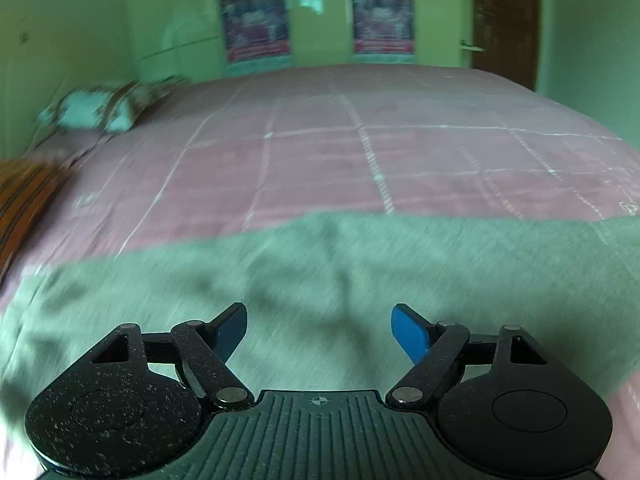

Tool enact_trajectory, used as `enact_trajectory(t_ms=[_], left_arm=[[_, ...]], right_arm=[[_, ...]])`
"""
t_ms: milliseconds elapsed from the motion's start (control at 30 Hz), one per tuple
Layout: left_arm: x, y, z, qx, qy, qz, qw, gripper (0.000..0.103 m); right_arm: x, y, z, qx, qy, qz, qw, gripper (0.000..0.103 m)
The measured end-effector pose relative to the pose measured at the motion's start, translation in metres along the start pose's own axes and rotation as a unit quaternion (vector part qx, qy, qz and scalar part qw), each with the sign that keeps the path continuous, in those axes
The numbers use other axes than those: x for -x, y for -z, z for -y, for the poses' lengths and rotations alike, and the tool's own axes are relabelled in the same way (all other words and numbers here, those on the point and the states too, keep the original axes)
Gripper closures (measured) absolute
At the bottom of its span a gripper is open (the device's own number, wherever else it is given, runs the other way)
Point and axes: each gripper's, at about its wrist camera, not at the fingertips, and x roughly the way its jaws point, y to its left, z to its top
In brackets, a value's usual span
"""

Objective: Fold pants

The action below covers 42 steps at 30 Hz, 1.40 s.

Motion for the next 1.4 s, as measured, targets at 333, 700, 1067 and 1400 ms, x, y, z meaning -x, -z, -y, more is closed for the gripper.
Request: enact_trajectory(t_ms=[333, 700, 1067, 1400], left_arm=[[0.001, 0.057, -0.026, 0.037, -0.012, -0.041, 0.9984, 0.008], [0.000, 0.060, -0.024, 0.038, -0.018, -0.038, 0.9984, 0.004], [0.000, 0.063, -0.024, 0.037, -0.018, -0.031, 0.9987, 0.002], [-0.001, 0.064, -0.024, 0.038, -0.017, -0.029, 0.9987, 0.000]], right_arm=[[0.022, 0.008, 0.092, -0.182, 0.019, 0.026, 0.983, 0.067], [-0.009, -0.010, 0.100, -0.177, 0.053, 0.019, 0.983, 0.100], [-0.017, -0.009, 0.103, -0.197, 0.031, 0.034, 0.979, 0.103], [-0.021, -0.007, 0.121, -0.218, 0.012, 0.024, 0.976, 0.094]])
